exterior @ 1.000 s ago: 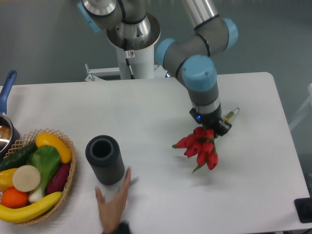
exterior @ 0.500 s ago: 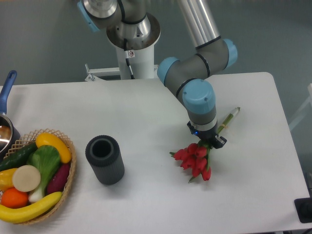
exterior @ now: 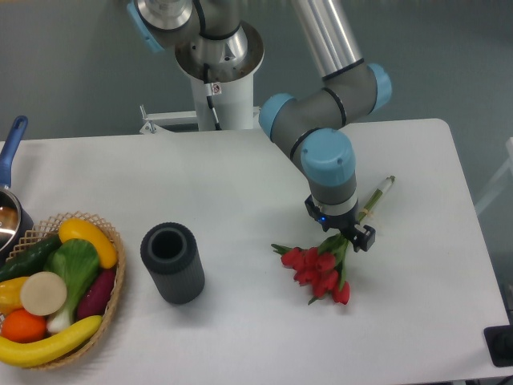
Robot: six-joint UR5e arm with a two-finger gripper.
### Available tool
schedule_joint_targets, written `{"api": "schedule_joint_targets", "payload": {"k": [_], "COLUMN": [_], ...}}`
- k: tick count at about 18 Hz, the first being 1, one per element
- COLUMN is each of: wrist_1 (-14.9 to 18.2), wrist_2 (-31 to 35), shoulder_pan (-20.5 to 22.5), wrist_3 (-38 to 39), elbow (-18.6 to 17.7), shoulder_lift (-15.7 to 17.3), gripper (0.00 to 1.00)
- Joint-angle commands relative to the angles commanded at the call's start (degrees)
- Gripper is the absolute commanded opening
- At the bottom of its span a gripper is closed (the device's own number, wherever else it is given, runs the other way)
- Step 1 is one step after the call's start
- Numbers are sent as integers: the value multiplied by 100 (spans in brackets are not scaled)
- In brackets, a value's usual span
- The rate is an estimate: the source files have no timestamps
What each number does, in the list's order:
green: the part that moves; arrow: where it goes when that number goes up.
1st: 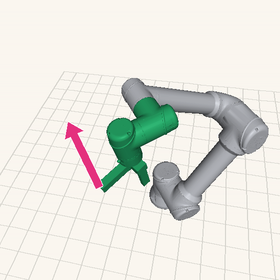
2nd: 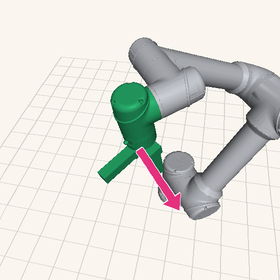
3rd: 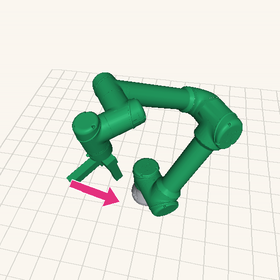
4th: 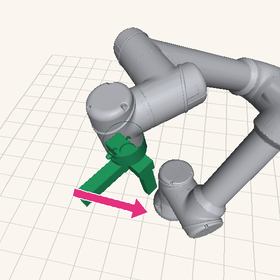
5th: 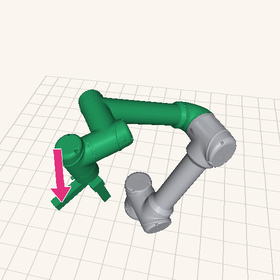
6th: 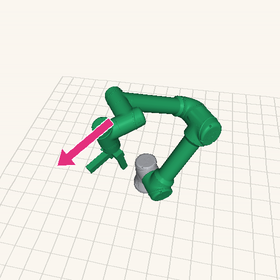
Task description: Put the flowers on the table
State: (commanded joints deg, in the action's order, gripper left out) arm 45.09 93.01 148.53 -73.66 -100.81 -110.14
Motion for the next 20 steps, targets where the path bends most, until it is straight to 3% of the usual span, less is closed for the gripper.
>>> {"api": "schedule_joint_targets", "payload": {"k": [4,7,11,16,20], "wrist_1": [227,815,1870,2442,2496], "wrist_2": [-871,-1127,-1347,-1356,-1514], "shoulder_pan": [404,686,1335,2162,2487], "wrist_3": [36,-182,-1806,-3468,-3884], "elbow": [35,210,361,282,97], "shoulder_lift": [799,1186,1565,1934,2093], "gripper": [100,100,100,100,100]}}
